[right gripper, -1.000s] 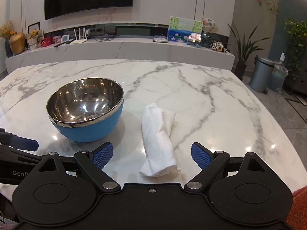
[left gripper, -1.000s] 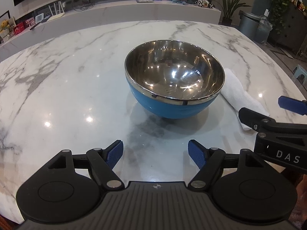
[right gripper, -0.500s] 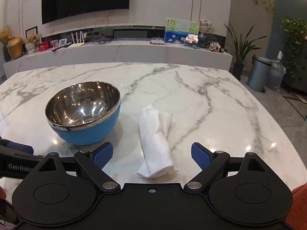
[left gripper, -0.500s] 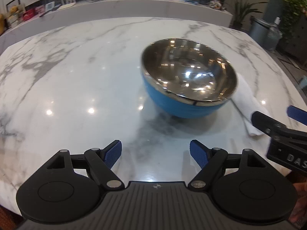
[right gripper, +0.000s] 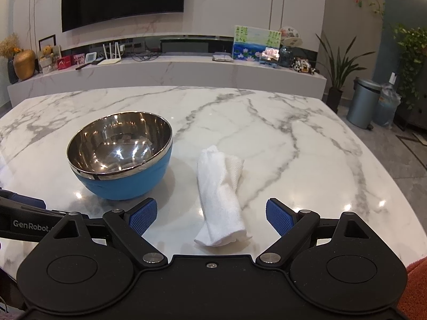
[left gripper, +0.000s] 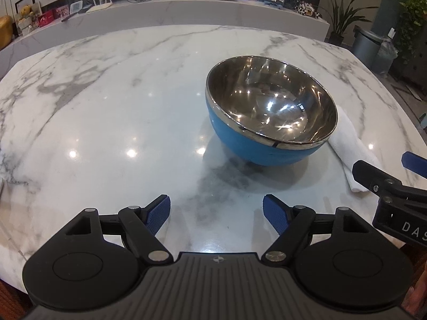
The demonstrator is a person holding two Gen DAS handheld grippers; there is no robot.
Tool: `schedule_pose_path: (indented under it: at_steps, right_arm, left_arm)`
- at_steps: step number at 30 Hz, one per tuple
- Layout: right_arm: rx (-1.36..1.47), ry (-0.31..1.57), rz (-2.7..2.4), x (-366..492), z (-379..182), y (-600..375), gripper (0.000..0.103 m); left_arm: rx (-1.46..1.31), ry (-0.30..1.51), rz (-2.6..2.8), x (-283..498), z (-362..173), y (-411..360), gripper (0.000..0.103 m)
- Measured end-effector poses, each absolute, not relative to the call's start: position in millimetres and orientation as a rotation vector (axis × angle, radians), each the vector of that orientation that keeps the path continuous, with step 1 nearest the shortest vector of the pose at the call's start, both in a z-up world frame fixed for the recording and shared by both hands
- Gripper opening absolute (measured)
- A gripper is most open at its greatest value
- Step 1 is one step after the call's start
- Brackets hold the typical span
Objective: Clean bowl
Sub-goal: 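Move the right gripper toward the white cloth beside the bowl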
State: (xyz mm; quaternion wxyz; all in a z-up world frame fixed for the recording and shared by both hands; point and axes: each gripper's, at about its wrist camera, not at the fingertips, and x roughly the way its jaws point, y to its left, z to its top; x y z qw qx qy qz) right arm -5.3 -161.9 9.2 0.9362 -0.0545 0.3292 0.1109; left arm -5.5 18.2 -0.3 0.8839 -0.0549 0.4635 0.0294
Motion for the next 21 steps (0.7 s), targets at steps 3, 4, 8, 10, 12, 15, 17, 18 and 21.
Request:
schedule_pose_path:
  at_steps: [3,4,8,10,12,15,17,18,21]
  right_arm:
    - [-0.114,0.673,0.234,-5.9,9.2,-161.0,0.088]
    - [-0.115,0.673,0.235,-6.0,9.2,-160.7,0.088]
    - [-0.118,0.678,0.238,-5.7,8.5,-160.0,0.088]
    - [-0.118,0.679,0.239,-5.7,8.5,-160.0,0.088]
    - [-0.118,0.681,0.237,-5.6,8.3,-160.0,0.088]
    - [-0.119,0.684,0.237,-5.5,8.0,-160.4,0.088]
    - [-0.119,0.685,0.238,-5.5,7.9,-160.3,0.088]
    - [-0.12,0.686,0.238,-5.5,7.8,-160.3,0.088]
    - [-0.12,0.688,0.239,-5.4,7.6,-160.2,0.088]
  left_arm:
    - [-0.112,0.965,0.062,-5.5,-0.2,18.6,0.076]
    - [-0.112,0.965,0.063,-5.4,-0.2,18.8,0.076]
    - [-0.109,0.965,0.064,-5.4,-0.1,19.3,0.076]
    - [-0.108,0.965,0.065,-5.4,0.0,19.6,0.076]
    - [-0.107,0.965,0.066,-5.4,0.1,19.9,0.076]
    - [-0.102,0.969,0.07,-5.1,0.1,19.9,0.076]
    - [-0.102,0.97,0.068,-4.9,0.4,20.2,0.076]
    - [-0.103,0.97,0.067,-4.8,0.7,20.4,0.076]
    - [-0.111,0.967,0.055,-5.1,1.3,21.2,0.076]
